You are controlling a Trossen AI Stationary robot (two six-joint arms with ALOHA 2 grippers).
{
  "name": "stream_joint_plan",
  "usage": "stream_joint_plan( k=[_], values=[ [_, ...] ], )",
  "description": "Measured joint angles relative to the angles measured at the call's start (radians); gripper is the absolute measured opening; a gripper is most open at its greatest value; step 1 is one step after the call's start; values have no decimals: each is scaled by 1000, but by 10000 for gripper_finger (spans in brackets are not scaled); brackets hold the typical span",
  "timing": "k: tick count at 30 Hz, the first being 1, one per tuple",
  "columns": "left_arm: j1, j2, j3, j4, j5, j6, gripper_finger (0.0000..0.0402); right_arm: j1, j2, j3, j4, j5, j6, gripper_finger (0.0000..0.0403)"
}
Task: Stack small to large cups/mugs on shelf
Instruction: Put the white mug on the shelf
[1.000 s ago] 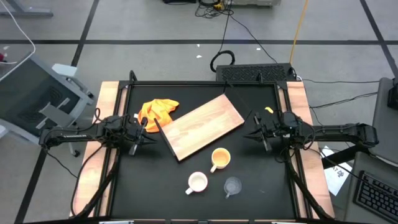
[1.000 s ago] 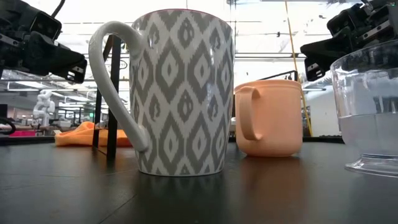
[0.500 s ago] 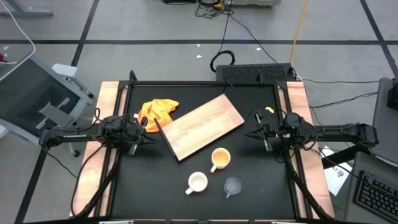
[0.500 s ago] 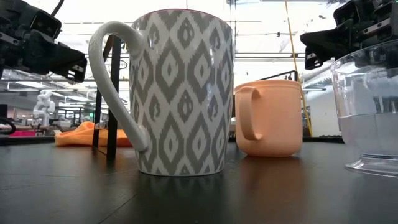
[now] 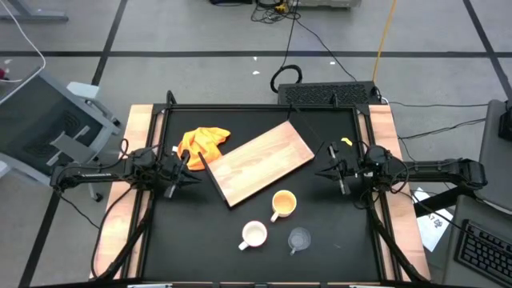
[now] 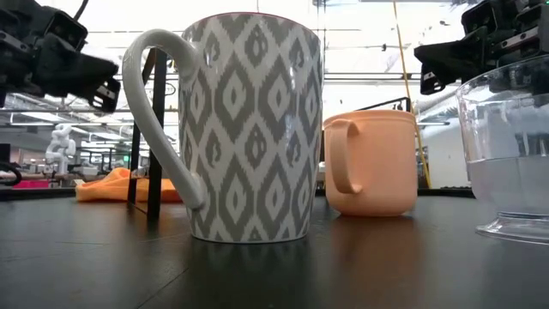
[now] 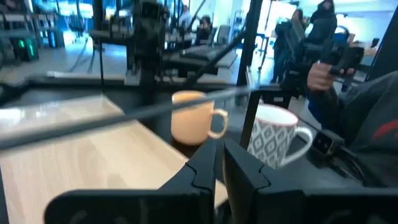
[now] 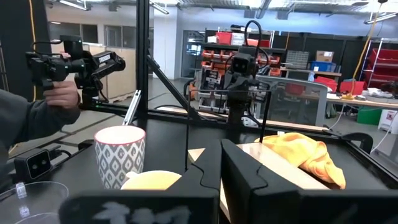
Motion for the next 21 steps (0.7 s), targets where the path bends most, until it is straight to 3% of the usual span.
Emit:
stream_joint_plan(
  k=[6,15,21],
  values=[
    [-1,0,0,74,0,-28,30,0,0,0,0,0,3,0],
    [0,0,99,-104,-26,0,2,0,0,16,12,10,50,0],
    [0,0,145,-145,-69,35,2,-2,1,39,-74,95,6,0]
  ],
)
